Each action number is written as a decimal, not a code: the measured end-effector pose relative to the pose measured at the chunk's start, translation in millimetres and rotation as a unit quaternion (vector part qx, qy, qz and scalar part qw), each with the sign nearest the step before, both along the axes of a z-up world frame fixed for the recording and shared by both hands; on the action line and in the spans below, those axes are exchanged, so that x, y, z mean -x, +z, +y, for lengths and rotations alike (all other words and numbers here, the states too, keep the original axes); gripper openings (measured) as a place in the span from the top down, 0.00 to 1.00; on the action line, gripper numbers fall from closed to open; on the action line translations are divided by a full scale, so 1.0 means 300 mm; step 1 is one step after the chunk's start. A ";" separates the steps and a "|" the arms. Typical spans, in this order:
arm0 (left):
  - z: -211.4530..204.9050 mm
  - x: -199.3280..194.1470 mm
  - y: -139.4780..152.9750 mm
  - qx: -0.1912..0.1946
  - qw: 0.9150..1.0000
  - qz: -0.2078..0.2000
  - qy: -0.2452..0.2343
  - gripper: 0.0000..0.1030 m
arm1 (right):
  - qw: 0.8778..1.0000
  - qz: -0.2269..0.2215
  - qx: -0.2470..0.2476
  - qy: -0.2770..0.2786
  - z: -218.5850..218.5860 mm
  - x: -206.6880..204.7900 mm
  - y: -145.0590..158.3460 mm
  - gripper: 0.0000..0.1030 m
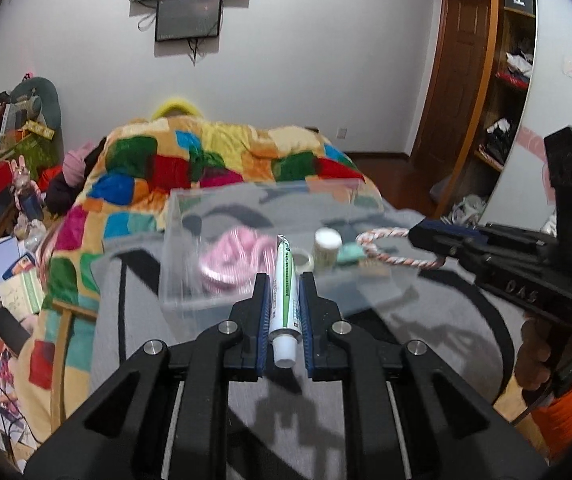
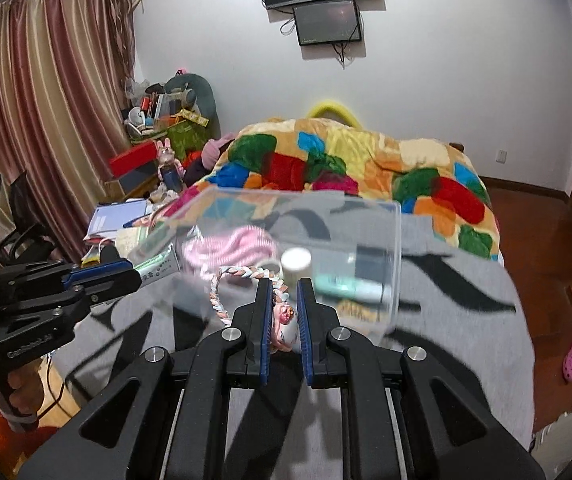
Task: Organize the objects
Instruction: 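Carry the rope toy toward the box with the right tool while the left tool grasps the toothpaste, then drop the rope toy and toothpaste tube into the box, opening both tools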
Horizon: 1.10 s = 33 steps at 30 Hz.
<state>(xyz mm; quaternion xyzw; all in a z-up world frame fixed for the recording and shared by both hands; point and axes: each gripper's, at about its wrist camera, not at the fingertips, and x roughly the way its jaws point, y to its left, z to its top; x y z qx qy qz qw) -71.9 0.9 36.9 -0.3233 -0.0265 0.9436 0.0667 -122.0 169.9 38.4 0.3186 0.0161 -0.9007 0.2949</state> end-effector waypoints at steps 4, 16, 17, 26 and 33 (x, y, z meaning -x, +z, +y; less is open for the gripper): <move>-0.009 0.077 0.004 -0.008 1.000 -0.005 0.004 0.87 | 1.000 0.001 -0.007 -0.006 -0.030 0.059 0.002 0.89; -0.001 0.288 -0.119 -0.016 0.998 -0.067 -0.001 0.87 | 0.997 -0.067 -0.037 -0.021 -0.043 0.201 -0.117 0.88; 0.002 0.286 -0.120 -0.016 0.998 -0.067 -0.003 0.85 | 0.997 -0.071 -0.038 -0.017 -0.040 0.201 -0.120 0.87; 0.010 0.184 -0.061 -0.002 0.999 -0.037 0.000 0.82 | 0.999 -0.038 -0.025 -0.008 -0.019 0.136 -0.044 0.71; -0.001 0.067 -0.044 0.008 1.000 -0.004 0.019 0.61 | 1.000 -0.003 -0.009 -0.001 -0.019 0.020 0.010 0.39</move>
